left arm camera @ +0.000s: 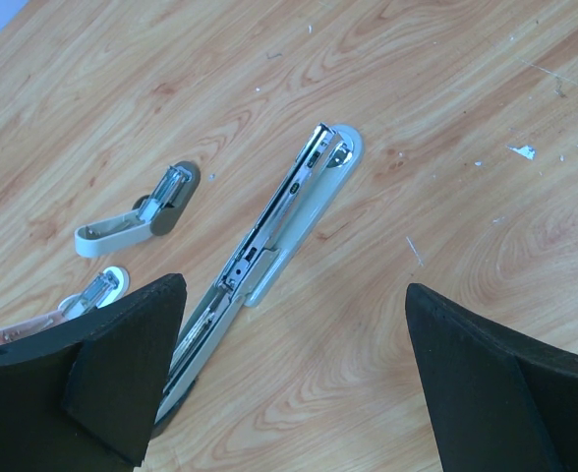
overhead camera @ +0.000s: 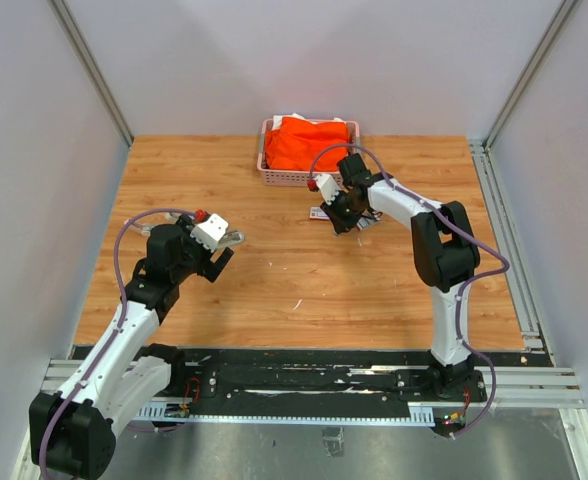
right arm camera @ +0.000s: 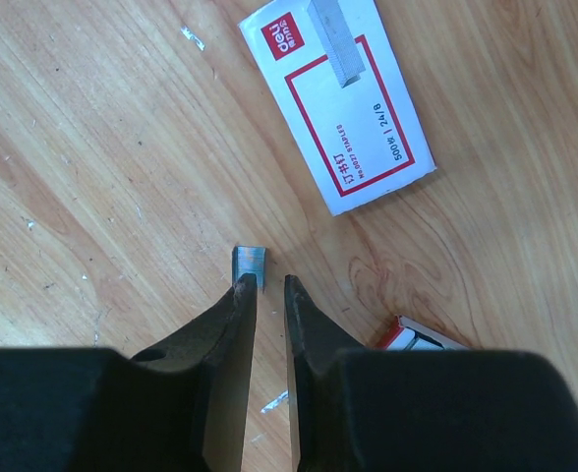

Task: Unload the staples from the stapler
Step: Pick up the staple from the center of the board.

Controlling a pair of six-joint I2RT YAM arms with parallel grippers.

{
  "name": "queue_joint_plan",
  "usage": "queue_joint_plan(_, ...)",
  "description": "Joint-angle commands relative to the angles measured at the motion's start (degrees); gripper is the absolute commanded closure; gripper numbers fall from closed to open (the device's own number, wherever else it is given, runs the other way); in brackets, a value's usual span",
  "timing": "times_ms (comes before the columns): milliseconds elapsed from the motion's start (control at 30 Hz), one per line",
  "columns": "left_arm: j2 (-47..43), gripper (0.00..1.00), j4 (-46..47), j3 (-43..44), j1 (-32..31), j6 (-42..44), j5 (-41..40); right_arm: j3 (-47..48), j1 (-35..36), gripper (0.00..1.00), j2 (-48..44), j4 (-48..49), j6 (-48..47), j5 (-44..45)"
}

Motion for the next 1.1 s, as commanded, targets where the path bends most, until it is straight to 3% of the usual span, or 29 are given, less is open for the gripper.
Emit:
queue_joint_plan(0, -0.6, 0.02, 1.7, -0.8, -0.1, 0.5, -0.1, 1.8, 0.6, 0.81, 1.3, -0.5, 0.9, 0.8)
queue_joint_plan(833, -0.6, 0.02, 1.8, -0.8, -0.1, 0.6, -0.2, 2.2, 0.9, 0.88, 3.4, -0.5, 1.8, -0.8)
queue_joint_plan(1067, -0.6, 0.02, 1.8, -0.8, -0.1, 0.7, -0.3, 1.8, 0.9, 0.99, 3.3, -0.5, 1.8, -1.8)
